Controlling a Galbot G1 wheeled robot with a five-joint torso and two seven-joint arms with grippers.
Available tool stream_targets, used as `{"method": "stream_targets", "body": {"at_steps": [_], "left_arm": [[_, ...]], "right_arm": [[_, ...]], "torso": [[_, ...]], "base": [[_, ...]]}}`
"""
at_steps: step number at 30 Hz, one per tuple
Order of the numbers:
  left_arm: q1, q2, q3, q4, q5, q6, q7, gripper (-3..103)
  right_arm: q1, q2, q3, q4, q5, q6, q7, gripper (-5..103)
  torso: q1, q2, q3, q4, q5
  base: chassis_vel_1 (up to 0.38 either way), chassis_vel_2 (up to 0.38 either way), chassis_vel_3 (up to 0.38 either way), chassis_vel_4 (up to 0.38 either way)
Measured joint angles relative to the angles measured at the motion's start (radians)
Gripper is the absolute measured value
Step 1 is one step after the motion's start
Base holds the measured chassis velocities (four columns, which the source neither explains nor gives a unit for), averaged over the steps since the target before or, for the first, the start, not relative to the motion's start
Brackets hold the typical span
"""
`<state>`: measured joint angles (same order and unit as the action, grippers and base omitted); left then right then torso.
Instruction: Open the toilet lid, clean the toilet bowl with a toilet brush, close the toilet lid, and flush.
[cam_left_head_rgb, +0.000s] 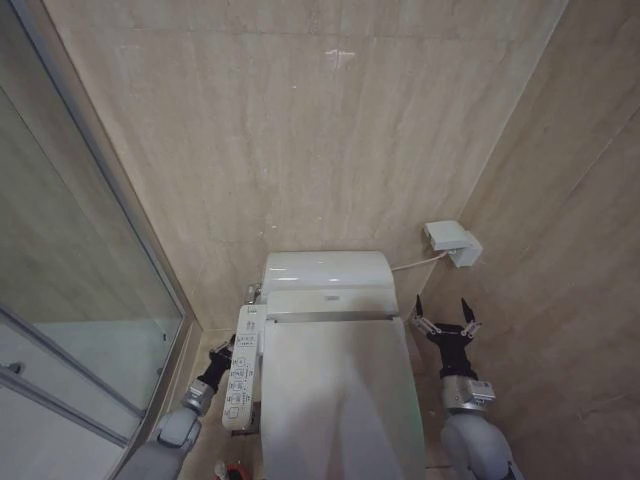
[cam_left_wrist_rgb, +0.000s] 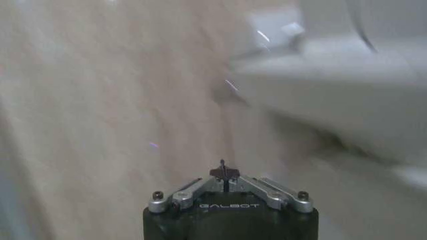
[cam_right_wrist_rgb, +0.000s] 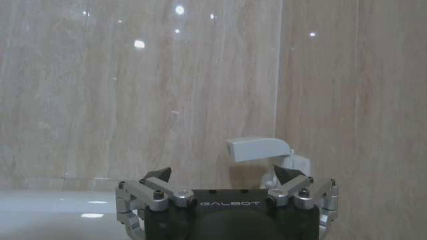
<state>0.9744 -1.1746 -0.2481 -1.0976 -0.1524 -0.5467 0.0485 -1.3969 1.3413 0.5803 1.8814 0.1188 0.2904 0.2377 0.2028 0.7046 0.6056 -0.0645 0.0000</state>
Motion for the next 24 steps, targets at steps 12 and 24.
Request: {"method": "stream_targets", "body": {"at_steps": [12, 24], "left_arm": [[0.171, -0.005, -0.193, -0.396, -0.057, 0.112, -0.107, 33], [0.392, -0.064, -0.35, -0.879, -0.235, 0.313, -0.106, 60]], "right_arm": [[0.0, 0.0, 0.0, 0.0, 0.0, 0.0, 0.0, 100], [0.0, 0.0, 0.0, 0.0, 0.0, 0.0, 0.0, 100]], "torso": [[0.0, 0.0, 0.0, 0.0006, 0.0], [0.0, 0.0, 0.0, 0.0004, 0.0001]], "base": [[0.0, 0.0, 0.0, 0.0], [0.0, 0.0, 0.0, 0.0]]}}
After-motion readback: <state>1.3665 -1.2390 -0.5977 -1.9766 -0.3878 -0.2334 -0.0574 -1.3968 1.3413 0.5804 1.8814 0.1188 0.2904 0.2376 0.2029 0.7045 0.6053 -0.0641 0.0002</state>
